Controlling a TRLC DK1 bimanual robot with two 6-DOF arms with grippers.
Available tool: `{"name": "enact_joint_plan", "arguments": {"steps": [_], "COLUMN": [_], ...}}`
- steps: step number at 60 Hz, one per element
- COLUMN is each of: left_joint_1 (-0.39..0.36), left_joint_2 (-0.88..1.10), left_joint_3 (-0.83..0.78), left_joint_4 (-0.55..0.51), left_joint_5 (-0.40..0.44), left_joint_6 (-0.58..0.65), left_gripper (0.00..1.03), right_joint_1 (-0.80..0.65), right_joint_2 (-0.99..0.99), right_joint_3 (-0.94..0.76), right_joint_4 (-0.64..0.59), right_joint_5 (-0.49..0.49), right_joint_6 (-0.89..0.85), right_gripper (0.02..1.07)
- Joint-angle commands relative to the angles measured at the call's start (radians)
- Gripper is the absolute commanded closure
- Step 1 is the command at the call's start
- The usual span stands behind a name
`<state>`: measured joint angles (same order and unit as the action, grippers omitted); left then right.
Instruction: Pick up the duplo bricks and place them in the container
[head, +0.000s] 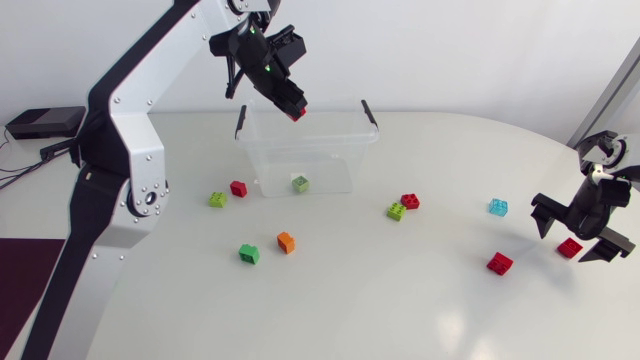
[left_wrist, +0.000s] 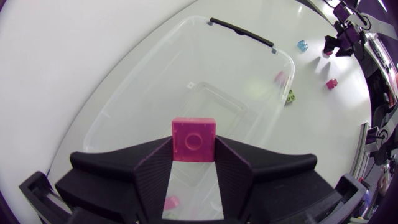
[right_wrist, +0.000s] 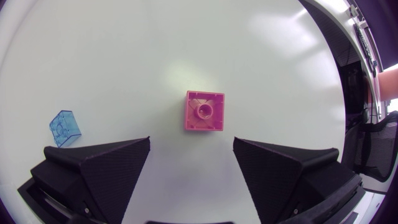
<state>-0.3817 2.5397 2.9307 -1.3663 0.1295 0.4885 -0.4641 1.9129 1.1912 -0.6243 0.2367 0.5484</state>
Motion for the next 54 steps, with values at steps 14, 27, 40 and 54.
{"name": "enact_joint_plan", "arguments": {"steps": [14,27,40,54], "left_joint_1": [-0.020,-0.022,-0.022,-0.008], "left_joint_2": [-0.116,-0.223,-0.363,-0.510], "left_joint_3": [-0.122,-0.203,-0.343,-0.525], "left_joint_4": [-0.053,-0.111,-0.125,-0.125], "left_joint_5": [-0.010,-0.024,-0.034,-0.034], "left_joint_6": [-0.145,-0.218,-0.281,-0.311], "left_gripper": [0.09,0.06,0.06,0.05], "right_joint_1": [-0.027,-0.019,-0.002,0.025], "right_joint_2": [0.090,0.120,0.141,0.101], "right_joint_3": [0.054,0.091,0.100,0.062], "right_joint_4": [0.003,0.006,0.021,0.057], "right_joint_5": [0.042,0.047,0.062,0.064], "right_joint_6": [0.039,0.033,0.027,-0.001], "right_gripper": [0.15,0.15,0.40,0.76]}}
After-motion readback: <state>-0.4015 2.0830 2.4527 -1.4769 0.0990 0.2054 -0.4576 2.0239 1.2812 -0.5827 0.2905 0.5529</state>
